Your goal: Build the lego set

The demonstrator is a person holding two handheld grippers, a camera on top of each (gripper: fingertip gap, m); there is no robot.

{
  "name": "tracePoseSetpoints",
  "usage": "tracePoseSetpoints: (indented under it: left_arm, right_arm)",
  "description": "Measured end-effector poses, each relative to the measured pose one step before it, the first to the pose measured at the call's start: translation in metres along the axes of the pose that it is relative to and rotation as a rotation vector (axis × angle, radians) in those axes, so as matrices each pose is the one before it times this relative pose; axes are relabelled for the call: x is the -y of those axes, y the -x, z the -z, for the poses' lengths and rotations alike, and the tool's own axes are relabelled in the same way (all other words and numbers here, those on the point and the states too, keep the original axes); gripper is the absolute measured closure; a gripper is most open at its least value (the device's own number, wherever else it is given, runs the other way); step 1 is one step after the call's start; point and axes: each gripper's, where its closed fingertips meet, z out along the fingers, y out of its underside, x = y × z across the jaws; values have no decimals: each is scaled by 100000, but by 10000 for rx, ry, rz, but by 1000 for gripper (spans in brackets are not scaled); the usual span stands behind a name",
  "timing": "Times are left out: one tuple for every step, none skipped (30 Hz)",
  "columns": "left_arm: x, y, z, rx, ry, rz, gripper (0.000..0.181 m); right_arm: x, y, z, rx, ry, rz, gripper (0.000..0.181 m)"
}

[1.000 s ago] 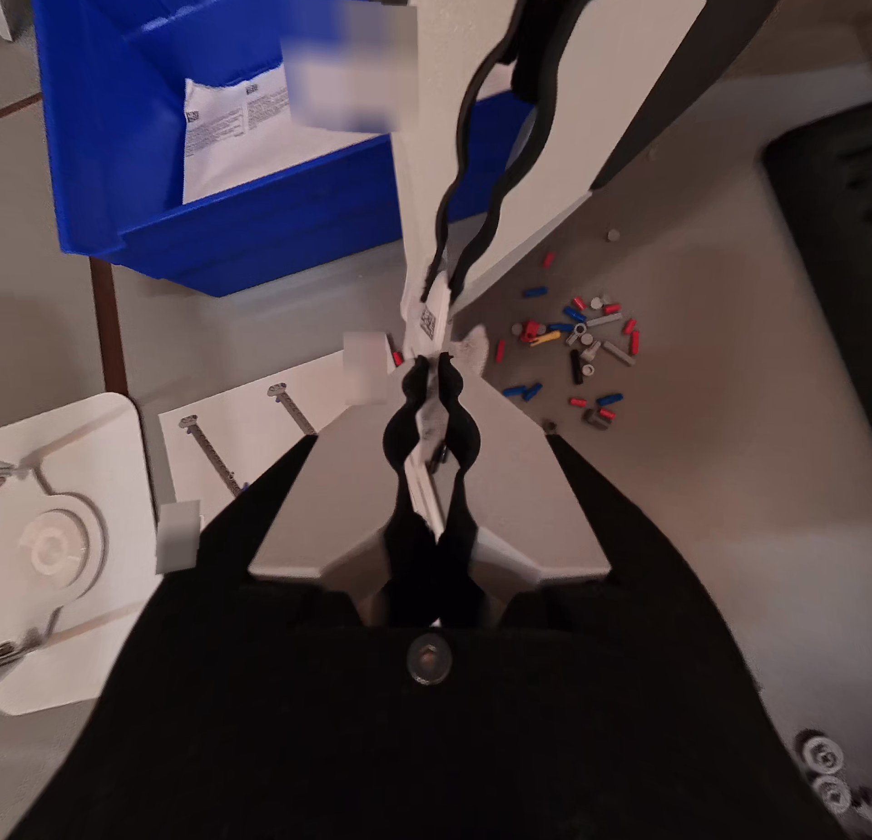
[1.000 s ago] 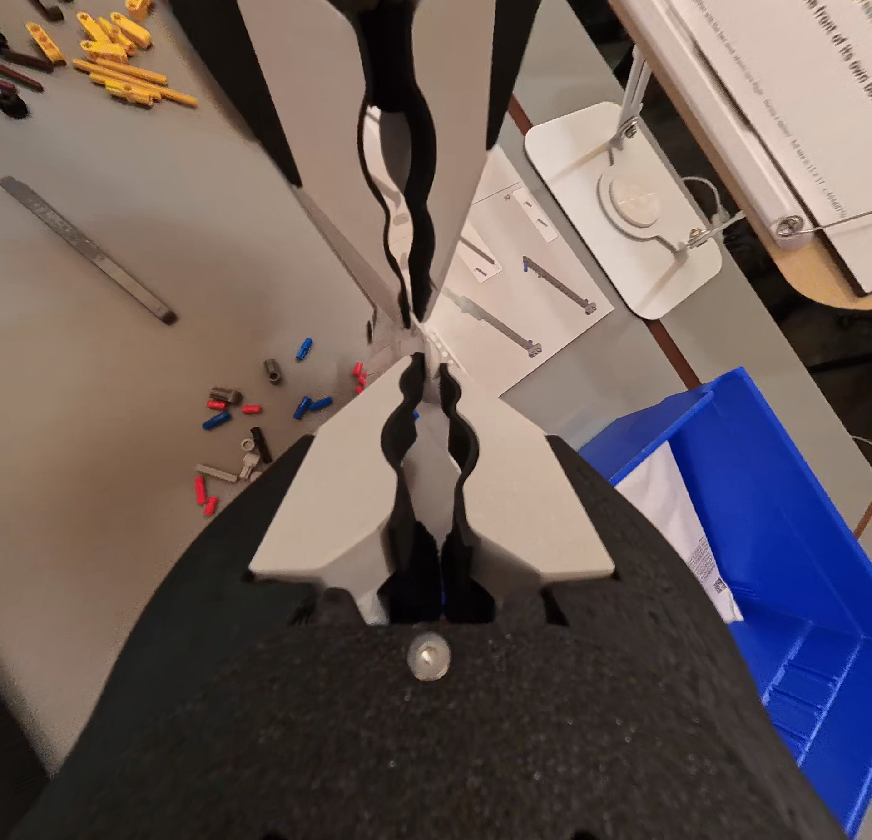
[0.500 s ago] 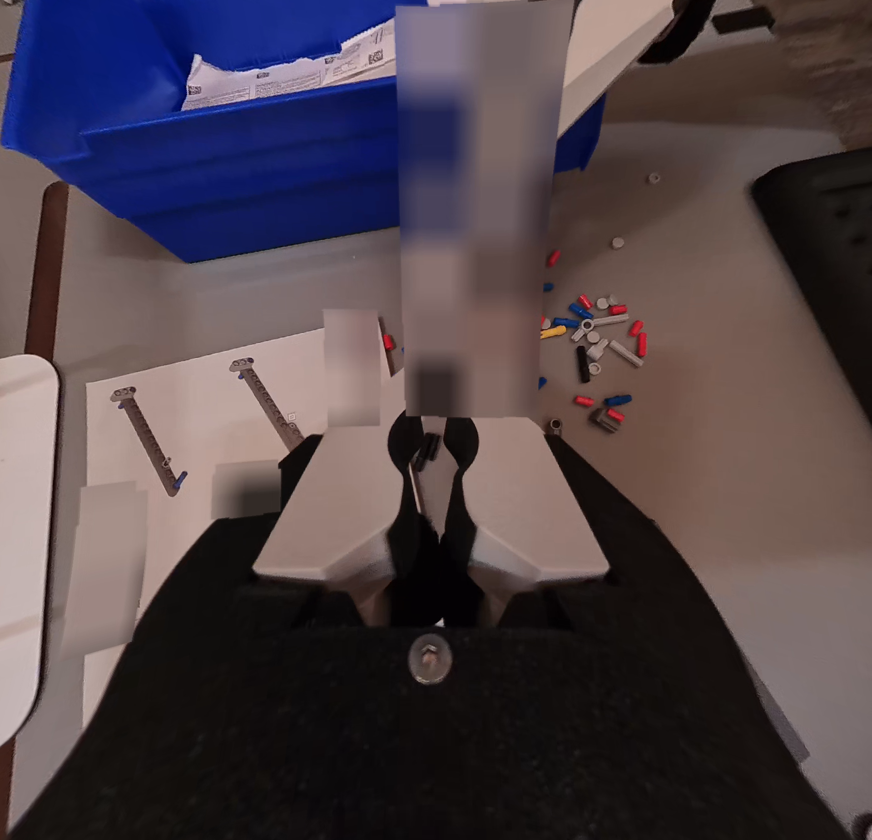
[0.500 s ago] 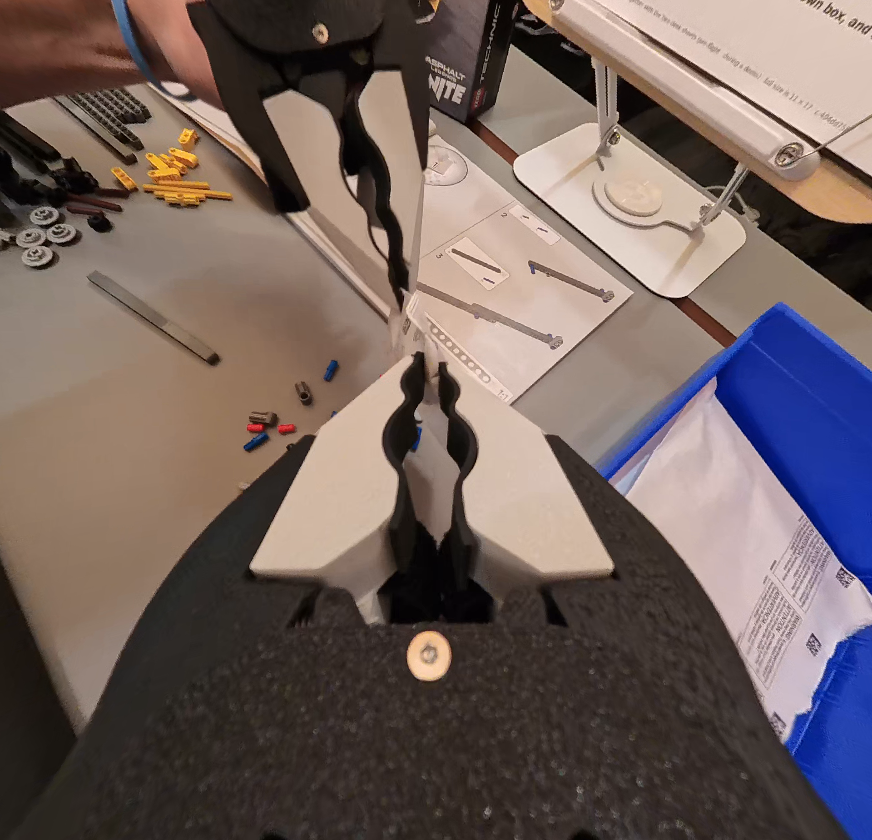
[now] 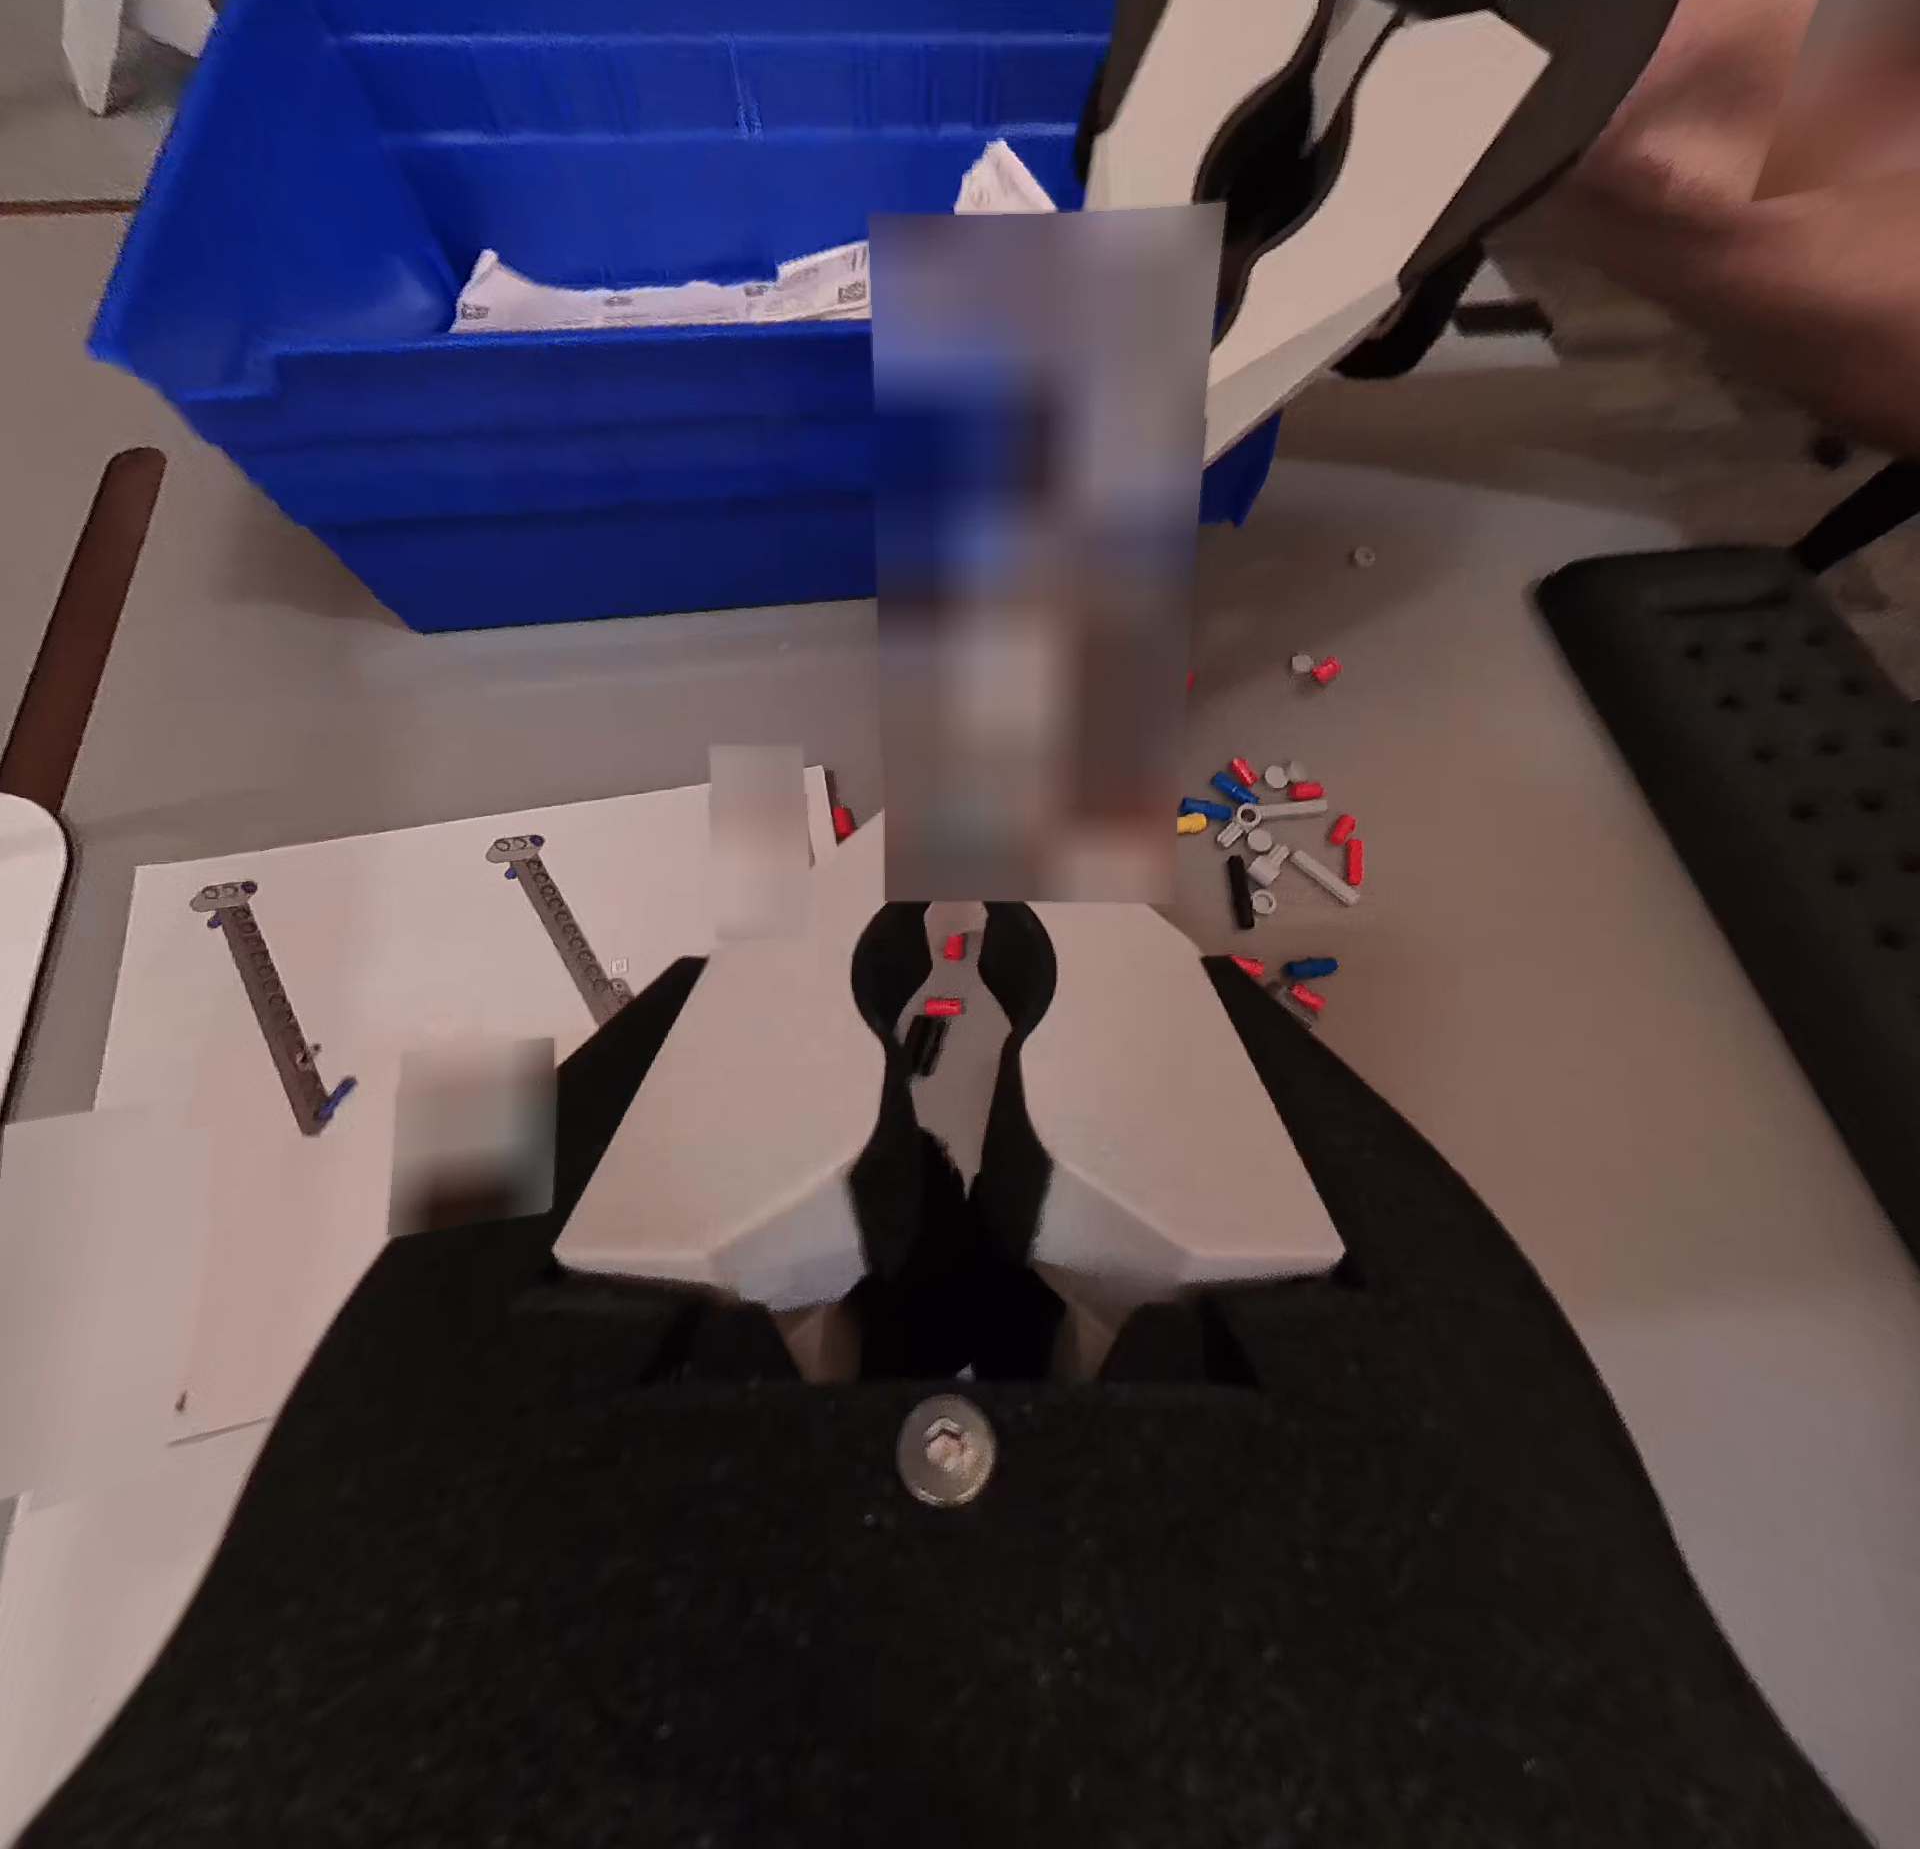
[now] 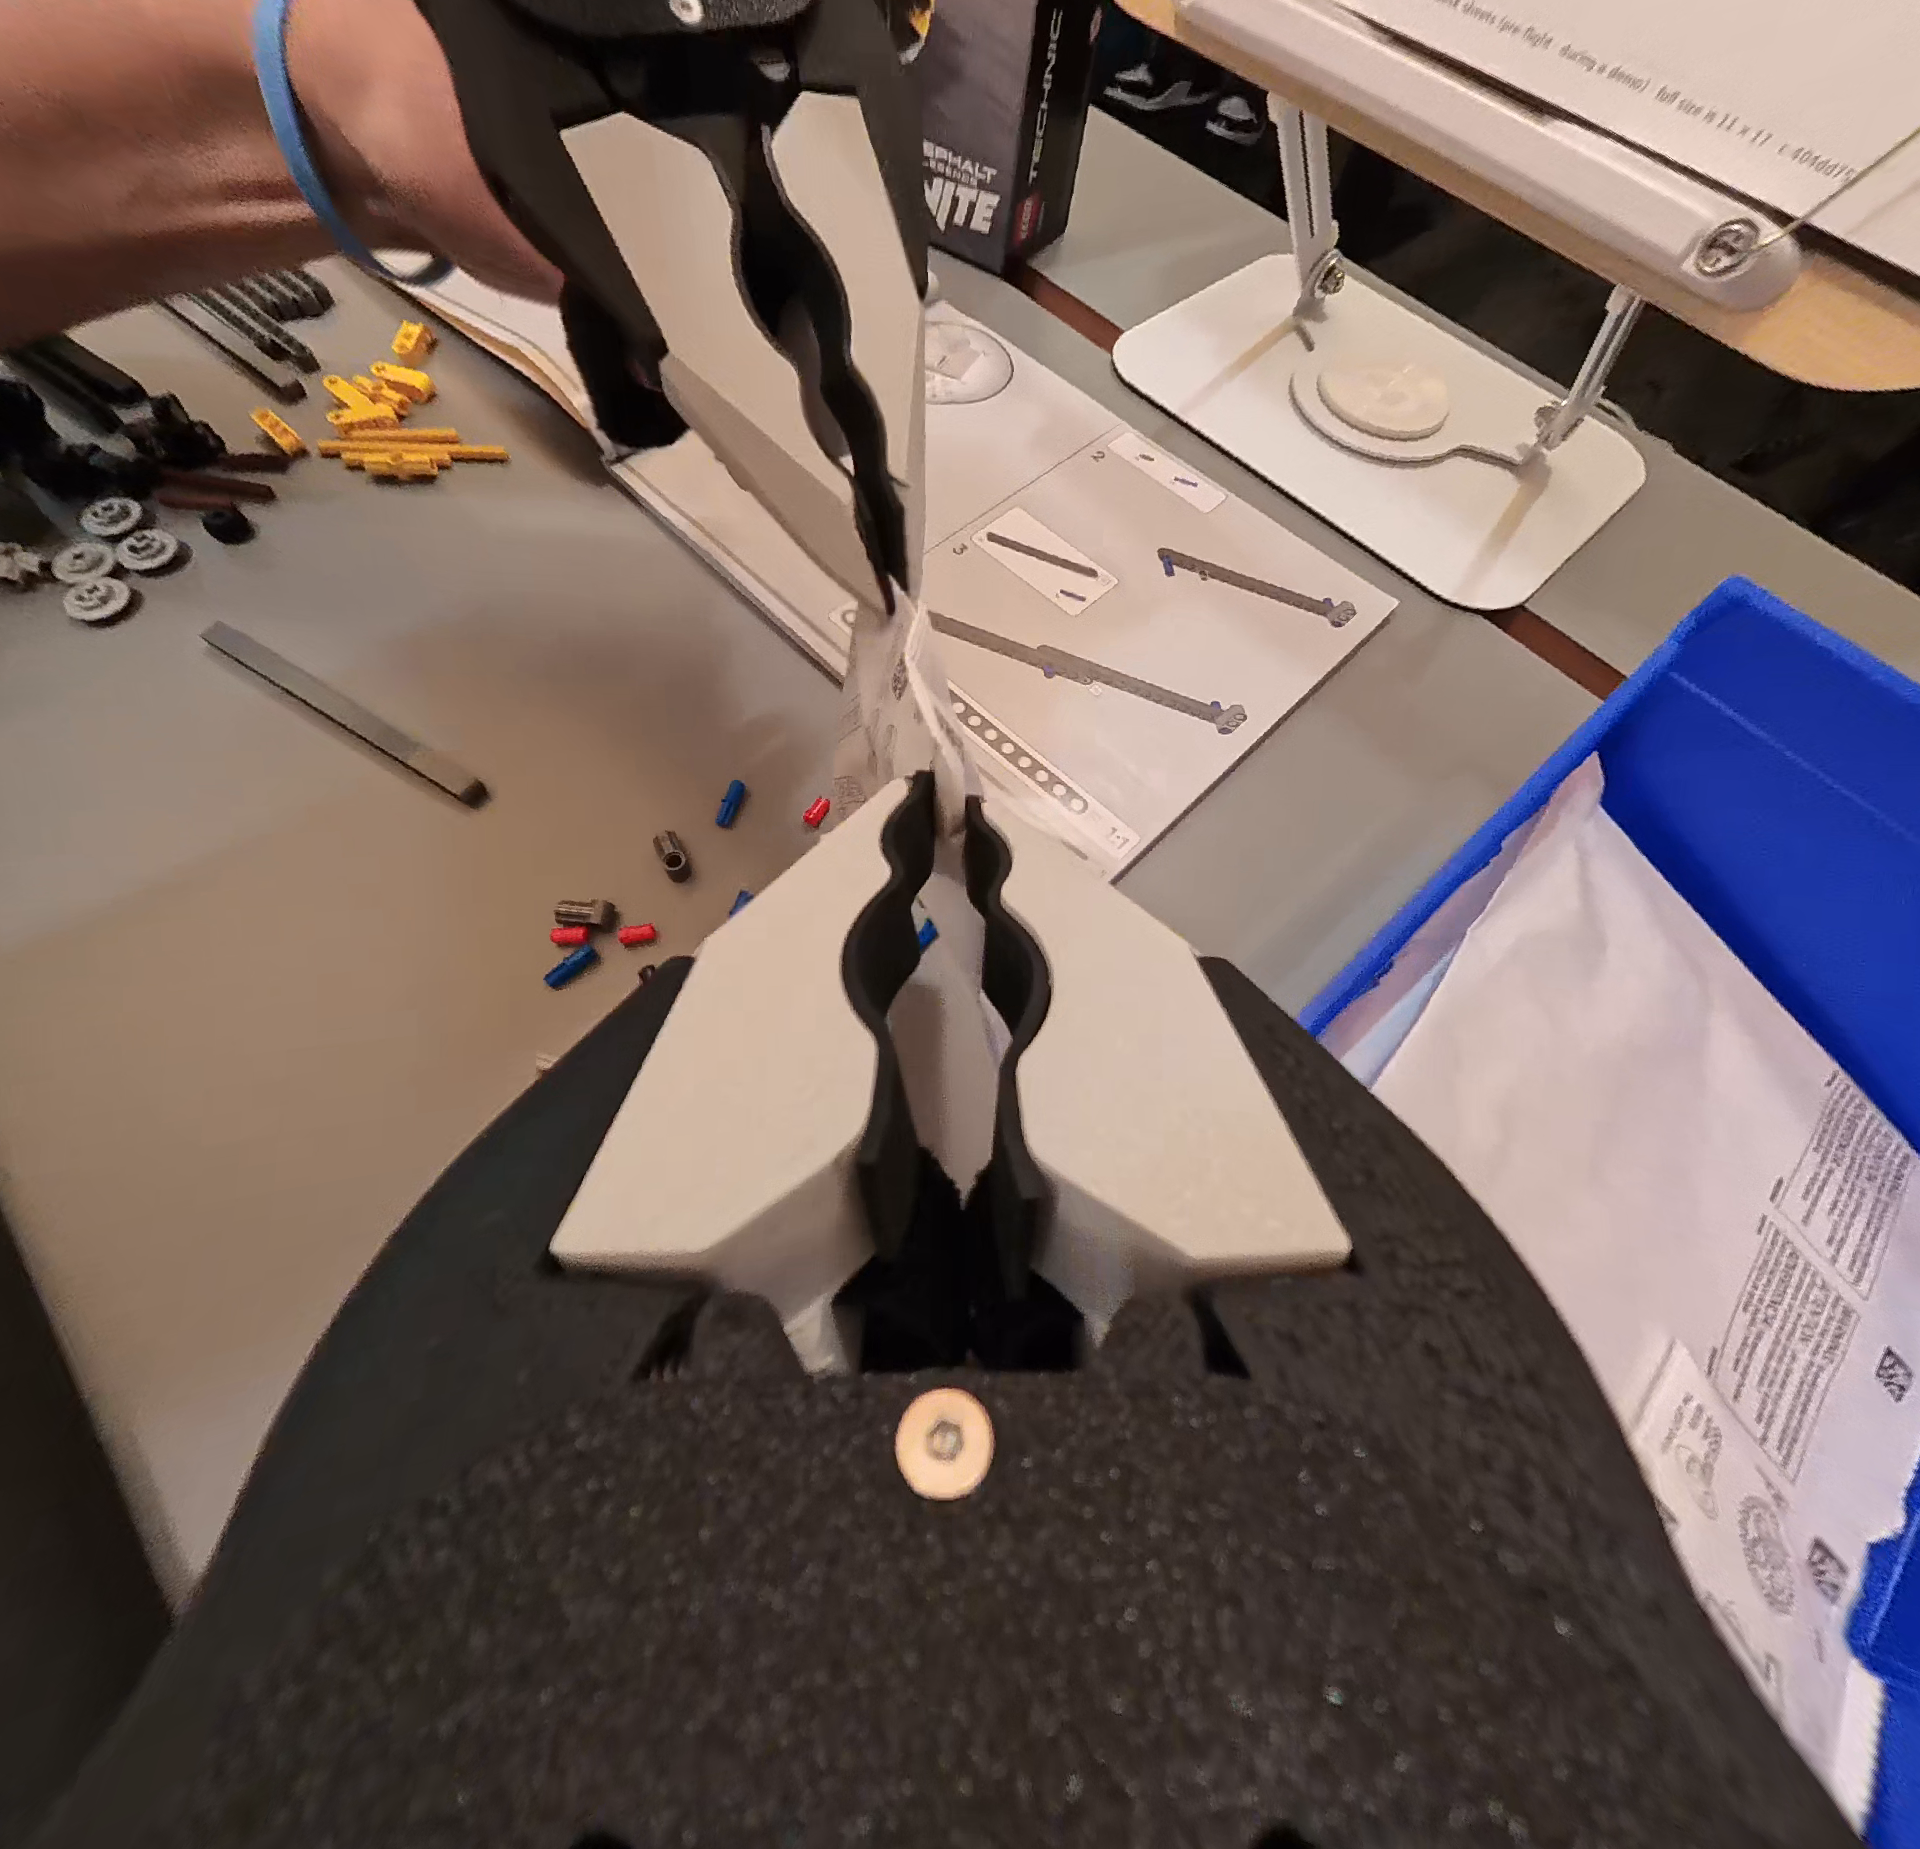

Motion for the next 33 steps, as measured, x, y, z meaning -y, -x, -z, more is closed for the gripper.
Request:
tracePoseSetpoints:
  left_arm:
    - [-128, 283, 270, -28, -176, 330, 172]
    - [-218, 372, 209, -25, -159, 475, 163]
    - [-93, 151, 114, -145, -265, 496, 153]
    - [11, -266, -15, -333, -361, 411, 153]
    - [-152, -442, -213, -384, -248, 361, 152]
    - [-406, -344, -421, -315, -48, 387, 155]
    - [-383, -255, -492, -267, -26, 381, 158]
    - [-180, -443, -438, -366, -150, 312, 160]
    - [-206, -472, -403, -339, -116, 254, 163]
    - [-410, 12, -365, 0, 74, 180, 166]
    - [-368, 168, -257, 122, 93, 103, 168]
    - [-186, -13, -142, 10, 31, 146, 170]
    - [-74, -94, -58, -27, 23, 164, 171]
    - [-36, -223, 7, -106, 53, 157, 172]
    - [25, -340, 66, -186, 41, 183, 172]
    - [46, -432, 74, -238, 43, 127, 172]
    - [76, -550, 83, -295, 20, 15, 172]
    - [177, -552, 105, -313, -48, -24, 172]
    - [216, -501, 114, -315, -60, 2, 172]
    - [217, -446, 140, -324, -56, 29, 173]
    - [285, -321, 155, -250, -119, 13, 172]
    - [362, -375, 182, -292, -187, 25, 172]
    - [473, -471, 175, -333, -266, 72, 172]
    - [428, -394, 129, -272, -235, 93, 173]
    - [121, -238, 9, -151, -55, 83, 172]
    - [-229, 11, -87, 55, 135, -5, 172]
    - [-330, 150, -90, 243, 185, -111, 172]
    - [-110, 191, 46, 395, 71, -193, 172]
    - [-75, 228, 190, 569, 78, -308, 171]
    - [-255, 469, 296, 869, 227, -490, 161]
    - [-360, 663, 370, 1107, 313, -657, 146]
    - [-367, 466, 343, 1059, 329, -734, 136]
    - [-247, 68, 266, 851, 246, -696, 132]
  right_arm:
    - [67, -66, 306, 13, -139, -147, 177]
    - [172, -55, 325, 25, -211, -182, 177]
    - [268, -17, 281, 38, -253, -237, 177]
    - [300, 6, 216, 40, -276, -220, 177]
    - [318, 38, 154, 71, -289, -252, 177]
    - [449, -86, 150, 21, -374, -337, 177]
    - [369, -189, 114, -48, -326, -338, 177]
    - [185, -205, 44, -106, -195, -233, 177]
    - [1, -254, 13, -194, -52, -160, 177]
    - [-34, -292, 44, -254, 1, -154, 177]
    - [-95, -135, 34, -207, 41, -178, 177]
    - [-164, 18, 2, -173, 80, -185, 176]
    - [-158, -49, 52, -252, 76, -150, 176]
    - [-38, 169, 130, -168, -16, -132, 176]
    - [139, 436, 245, -60, -153, -135, 176]
    - [158, 666, 309, 71, -170, -112, 176]
    - [-30, 747, 265, 135, -95, -97, 170]
    - [-203, 713, 129, 156, -52, -125, 160]
    - [-409, 674, 23, 168, 0, -102, 154]
    - [-574, 371, -28, 18, 38, 27, 154]
    - [-819, 183, -110, -68, 159, 156, 154]
    - [-998, 31, -175, -148, 294, 184, 155]
    - [-1027, 43, -283, -131, 320, 60, 156]
    - [-730, 318, -288, 19, 199, 62, 162]
    - [-247, 224, -100, -94, -56, 88, 180]
    - [-67, 141, -20, -84, -99, -23, 181]
    - [-150, 217, -21, 85, 64, -346, 181]
    - [-70, 150, 16, 96, 38, -537, 181]
    - [88, -181, 130, -154, -125, -457, 181]
    - [85, -310, 174, -263, -119, -453, 181]
    - [-49, -80, 171, -134, 0, -443, 181]
    - [70, -52, 159, -173, -63, -373, 181]
    - [146, 92, 48, -130, -107, -330, 181]
